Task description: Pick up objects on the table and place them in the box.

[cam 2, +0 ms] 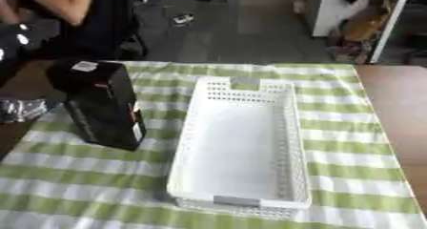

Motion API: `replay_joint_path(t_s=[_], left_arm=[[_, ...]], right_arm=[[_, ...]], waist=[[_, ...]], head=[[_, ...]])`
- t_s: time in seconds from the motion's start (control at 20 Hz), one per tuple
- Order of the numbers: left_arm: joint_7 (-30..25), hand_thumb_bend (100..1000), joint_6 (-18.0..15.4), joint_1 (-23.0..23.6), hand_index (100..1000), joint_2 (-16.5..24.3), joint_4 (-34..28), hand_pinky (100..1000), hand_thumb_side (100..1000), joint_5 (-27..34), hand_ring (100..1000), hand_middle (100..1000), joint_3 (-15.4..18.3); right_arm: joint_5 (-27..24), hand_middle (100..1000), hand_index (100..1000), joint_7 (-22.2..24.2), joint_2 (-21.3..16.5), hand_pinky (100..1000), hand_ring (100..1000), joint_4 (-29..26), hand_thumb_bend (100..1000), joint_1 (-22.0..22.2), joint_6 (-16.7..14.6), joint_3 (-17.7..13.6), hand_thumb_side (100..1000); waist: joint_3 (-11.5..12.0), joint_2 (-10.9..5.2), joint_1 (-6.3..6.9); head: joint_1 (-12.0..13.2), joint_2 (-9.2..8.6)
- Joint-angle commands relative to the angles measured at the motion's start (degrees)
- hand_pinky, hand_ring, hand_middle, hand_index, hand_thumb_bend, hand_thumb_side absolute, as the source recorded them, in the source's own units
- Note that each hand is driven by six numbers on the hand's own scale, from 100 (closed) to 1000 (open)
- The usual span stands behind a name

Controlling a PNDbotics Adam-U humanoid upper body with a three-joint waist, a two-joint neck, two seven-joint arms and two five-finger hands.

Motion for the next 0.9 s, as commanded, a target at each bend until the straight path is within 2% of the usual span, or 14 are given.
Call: replay_joint_path(t_s=[0.05, 0.25, 0.45, 0.7, 0.9], left_arm=[[-0.76, 863, -0.58, -1.47, 1000, 2.91, 0.1, 943, 598, -1.29, 998, 1000, -0.06], [-2.25, 913, 0.27, -4.23, 1000, 3.85, 2.02, 947, 585, -6.19, 997, 1000, 0.16], [-3.28, 925, 0.81, -8.42, 1000, 3.43, 6.22, 949, 592, -11.36, 996, 1000, -0.73], [-5.54, 947, -0.95, -13.41, 1000, 3.42, 12.19, 954, 606, -16.71, 995, 1000, -3.23], [-6.88, 950, -2.85, -16.64, 1000, 3.71, 16.96, 955, 621, -18.7, 991, 1000, -5.01]], right_arm=[[0.1, 853, 977, 0.24, -1.49, 770, 818, -0.51, 100, -0.48, -0.01, -0.25, 726], [0.09, 852, 977, 0.28, -1.48, 771, 818, -0.46, 100, -0.38, 0.0, -0.23, 726], [0.08, 852, 977, 0.36, -1.4, 770, 818, -0.46, 100, -0.37, 0.02, -0.16, 727], [0.09, 852, 977, 0.41, -1.45, 770, 818, -0.42, 100, -0.45, 0.01, -0.1, 727], [0.04, 852, 977, 0.56, -1.46, 770, 818, -0.34, 100, -0.43, 0.01, 0.01, 727]], waist=[[-0.07, -0.72, 0.15], [-0.03, -0.82, 0.26], [-0.12, -1.01, 0.25], [-0.22, -1.11, 0.22], [-0.17, -1.13, 0.27]], head=[[-0.46, -0.41], [-0.31, -0.26], [-0.26, -0.36], [-0.05, -0.33], [0.0, -0.16]])
